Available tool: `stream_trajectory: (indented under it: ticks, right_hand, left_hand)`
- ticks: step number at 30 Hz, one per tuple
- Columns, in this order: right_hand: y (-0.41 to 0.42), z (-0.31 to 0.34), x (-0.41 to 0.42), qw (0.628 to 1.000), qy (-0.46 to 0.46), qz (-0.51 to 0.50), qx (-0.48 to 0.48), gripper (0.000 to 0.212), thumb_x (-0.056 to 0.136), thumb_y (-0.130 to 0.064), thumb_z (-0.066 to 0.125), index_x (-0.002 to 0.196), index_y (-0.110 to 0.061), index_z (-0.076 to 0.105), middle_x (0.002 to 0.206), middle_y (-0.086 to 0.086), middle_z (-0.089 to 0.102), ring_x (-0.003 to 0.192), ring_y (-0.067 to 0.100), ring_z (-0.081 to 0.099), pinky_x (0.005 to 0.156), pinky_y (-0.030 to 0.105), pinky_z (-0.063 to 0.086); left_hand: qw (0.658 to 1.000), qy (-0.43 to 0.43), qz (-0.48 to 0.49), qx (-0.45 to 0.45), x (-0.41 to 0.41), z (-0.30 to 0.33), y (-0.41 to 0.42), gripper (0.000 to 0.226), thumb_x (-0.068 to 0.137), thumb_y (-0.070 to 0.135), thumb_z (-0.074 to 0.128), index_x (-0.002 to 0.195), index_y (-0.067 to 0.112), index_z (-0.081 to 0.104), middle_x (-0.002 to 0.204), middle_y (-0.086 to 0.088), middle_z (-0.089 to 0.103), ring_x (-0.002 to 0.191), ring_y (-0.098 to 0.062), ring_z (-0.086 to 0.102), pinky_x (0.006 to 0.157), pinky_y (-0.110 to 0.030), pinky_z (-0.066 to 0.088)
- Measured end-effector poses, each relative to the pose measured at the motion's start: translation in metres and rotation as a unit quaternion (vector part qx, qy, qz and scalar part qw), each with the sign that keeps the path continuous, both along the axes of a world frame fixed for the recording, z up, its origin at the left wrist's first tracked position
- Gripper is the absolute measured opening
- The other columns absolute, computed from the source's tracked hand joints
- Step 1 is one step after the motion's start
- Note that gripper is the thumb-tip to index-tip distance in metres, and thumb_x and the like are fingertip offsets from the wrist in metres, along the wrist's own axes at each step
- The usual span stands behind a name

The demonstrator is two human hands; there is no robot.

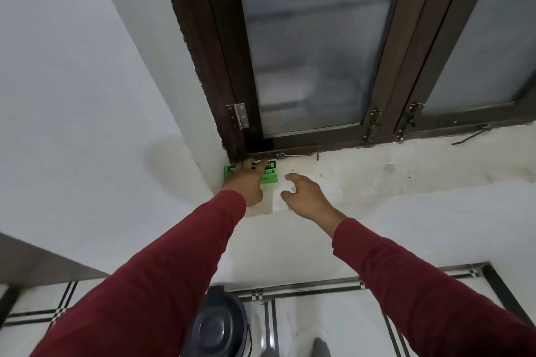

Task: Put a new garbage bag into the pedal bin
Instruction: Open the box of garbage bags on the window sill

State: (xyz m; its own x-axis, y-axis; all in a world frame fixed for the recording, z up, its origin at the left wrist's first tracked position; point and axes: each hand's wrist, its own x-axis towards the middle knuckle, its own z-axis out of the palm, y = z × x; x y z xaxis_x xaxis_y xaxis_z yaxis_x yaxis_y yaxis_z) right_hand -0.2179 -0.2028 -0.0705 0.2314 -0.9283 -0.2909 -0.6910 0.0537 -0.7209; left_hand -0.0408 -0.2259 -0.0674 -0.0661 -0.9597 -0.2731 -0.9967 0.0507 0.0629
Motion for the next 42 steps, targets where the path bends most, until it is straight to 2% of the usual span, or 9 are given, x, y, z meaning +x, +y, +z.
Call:
stream_trajectory:
  ticks: [7,11,19,22,25,29,35,39,42]
  right_hand:
    - [-0.031,-0.008,0.010,0.994,-0.069,-0.044,0.067,0.050,0.099,-0.019,0.056,0.149,-0.018,0.050,0.147,0.004,0.056,0.130,0.023,0.056,0.090,0.020,0.041]
    - [-0.044,-0.004,0.016,0.980,-0.145,-0.112,0.080,0.045,0.095,-0.021,0.061,0.140,-0.024,0.056,0.134,0.001,0.064,0.121,0.021,0.060,0.093,0.027,0.048]
    - [-0.043,0.010,-0.001,0.883,-0.396,-0.196,0.158,0.030,0.090,-0.029,0.073,0.118,-0.021,0.066,0.117,0.011,0.074,0.106,0.028,0.072,0.093,0.047,0.060]
    - [-0.040,0.026,-0.019,0.866,-0.443,-0.142,0.185,0.047,0.088,-0.001,0.070,0.132,-0.016,0.062,0.123,0.017,0.070,0.103,0.030,0.073,0.084,0.041,0.062]
    - [-0.040,0.039,-0.036,0.858,-0.454,-0.120,0.206,0.056,0.086,0.017,0.057,0.134,-0.010,0.061,0.128,0.026,0.065,0.099,0.038,0.074,0.078,0.037,0.063]
    - [-0.042,0.050,-0.059,0.870,-0.434,-0.163,0.170,0.047,0.089,0.010,0.062,0.128,-0.016,0.064,0.125,0.019,0.071,0.099,0.038,0.076,0.079,0.040,0.062]
    - [-0.045,0.041,-0.068,0.936,-0.176,-0.275,-0.135,0.029,0.076,-0.019,0.088,0.094,-0.026,0.066,0.098,-0.009,0.069,0.076,0.009,0.061,0.067,0.021,0.047]
    - [-0.045,0.030,-0.067,0.912,-0.159,-0.323,-0.197,0.012,0.080,-0.027,0.085,0.079,-0.030,0.073,0.097,-0.004,0.069,0.073,0.014,0.063,0.074,0.026,0.053]
    - [-0.045,0.035,-0.065,0.853,-0.372,-0.366,-0.008,0.008,0.097,-0.025,0.069,0.095,-0.019,0.074,0.101,0.005,0.071,0.094,0.025,0.067,0.079,0.035,0.060]
  left_hand:
    - [0.999,-0.044,0.009,-0.008,0.006,-0.009,-0.038,0.072,0.090,0.023,0.060,0.155,0.028,0.032,0.149,-0.008,0.043,0.135,-0.033,0.039,0.108,-0.049,0.034]
    - [0.988,0.120,0.101,0.009,0.002,-0.004,-0.051,0.064,0.085,0.042,0.069,0.140,0.019,0.046,0.133,-0.009,0.057,0.120,-0.031,0.058,0.096,-0.039,0.049]
    - [0.760,0.546,0.351,0.033,-0.036,0.011,-0.052,0.088,0.086,0.039,0.074,0.153,0.014,0.023,0.120,-0.004,0.057,0.092,-0.022,0.063,0.066,-0.029,0.054]
    - [0.671,0.614,0.398,0.123,-0.044,0.011,-0.052,0.057,0.088,0.053,0.067,0.129,0.016,0.054,0.099,-0.006,0.065,0.079,-0.021,0.065,0.057,-0.026,0.054]
    - [0.635,0.636,0.408,0.162,-0.047,0.019,-0.052,0.043,0.089,0.055,0.065,0.103,0.015,0.060,0.084,-0.008,0.062,0.057,-0.016,0.057,0.041,-0.018,0.039]
    - [0.605,0.677,0.387,0.157,-0.052,0.023,-0.054,0.046,0.087,0.056,0.070,0.105,0.014,0.062,0.077,-0.008,0.068,0.047,-0.013,0.062,0.038,-0.018,0.038]
    - [0.540,0.724,0.422,0.074,-0.064,0.030,-0.053,0.072,0.080,0.060,0.077,0.130,0.011,0.059,0.078,-0.007,0.067,0.045,-0.011,0.060,0.044,-0.021,0.055]
    - [0.538,0.749,0.386,-0.031,-0.078,0.050,-0.045,0.052,0.089,0.046,0.075,0.131,0.023,0.054,0.092,-0.010,0.072,0.048,-0.015,0.063,0.048,-0.025,0.059]
    - [0.617,0.719,0.277,-0.162,-0.088,0.065,-0.037,0.044,0.089,0.043,0.077,0.127,0.035,0.056,0.114,-0.008,0.071,0.077,-0.022,0.074,0.057,-0.030,0.061]
